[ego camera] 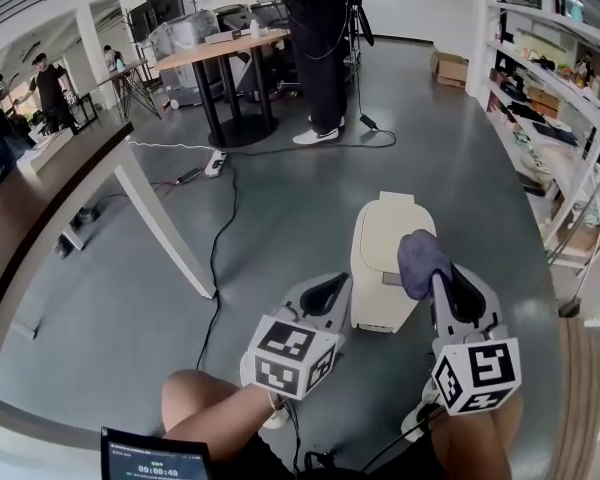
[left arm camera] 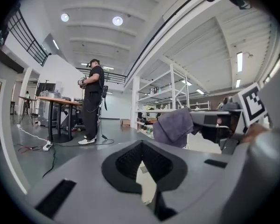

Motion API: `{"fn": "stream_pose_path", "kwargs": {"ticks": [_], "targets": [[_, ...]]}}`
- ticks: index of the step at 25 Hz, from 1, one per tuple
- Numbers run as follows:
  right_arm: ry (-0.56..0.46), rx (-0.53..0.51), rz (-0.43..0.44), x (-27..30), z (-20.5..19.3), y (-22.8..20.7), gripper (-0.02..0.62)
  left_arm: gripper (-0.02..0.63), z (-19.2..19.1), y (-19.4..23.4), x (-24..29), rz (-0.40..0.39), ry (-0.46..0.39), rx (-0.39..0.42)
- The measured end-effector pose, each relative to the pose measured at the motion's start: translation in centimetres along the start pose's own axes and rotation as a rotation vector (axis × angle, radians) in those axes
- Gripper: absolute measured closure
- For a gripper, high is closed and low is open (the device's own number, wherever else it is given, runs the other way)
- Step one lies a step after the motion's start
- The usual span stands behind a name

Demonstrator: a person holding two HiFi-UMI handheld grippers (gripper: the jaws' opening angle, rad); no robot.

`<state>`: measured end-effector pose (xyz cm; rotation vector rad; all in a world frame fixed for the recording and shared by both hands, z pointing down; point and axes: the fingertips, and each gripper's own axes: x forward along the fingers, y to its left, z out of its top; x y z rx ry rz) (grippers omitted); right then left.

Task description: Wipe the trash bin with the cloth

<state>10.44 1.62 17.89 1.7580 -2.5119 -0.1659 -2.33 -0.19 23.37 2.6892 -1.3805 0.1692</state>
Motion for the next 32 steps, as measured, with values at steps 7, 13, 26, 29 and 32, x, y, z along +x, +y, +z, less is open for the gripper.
{"fn": "stream_pose_path", "kwargs": {"ticks": [7, 13, 26, 29, 32], "targets": [[-0.015, -0.034, -0.016, -5.4, -0.8, 2.1, 0.531, 0.604, -1.7, -3.6, -3.6, -0.014, 0.004, -0.002], [-0.001, -0.013, -0.015, -8.2, -2.5, 3.1, 0.531, 0.604, -2.0, -5.8, -5.9, -0.015, -0.016, -0.029], [-0.031, -0.045, 0.009, -9.2, -1.7, 4.5, 0.531, 0.604, -1.4, -6.8, -6.8, -0.027, -0.033, -0.039], [-0.034, -0.013, 0.027, -9.2, -1.6, 4.7, 0.531, 0.604, -1.3, -6.9, -6.6, -0.029, -0.035, -0.041], [-0.042, 0.012, 0.031, -9.3, -1.7, 4.7, 0.531, 0.604, -1.1, -7.4, -6.3, -0.045, -0.044, -0.039]]}}
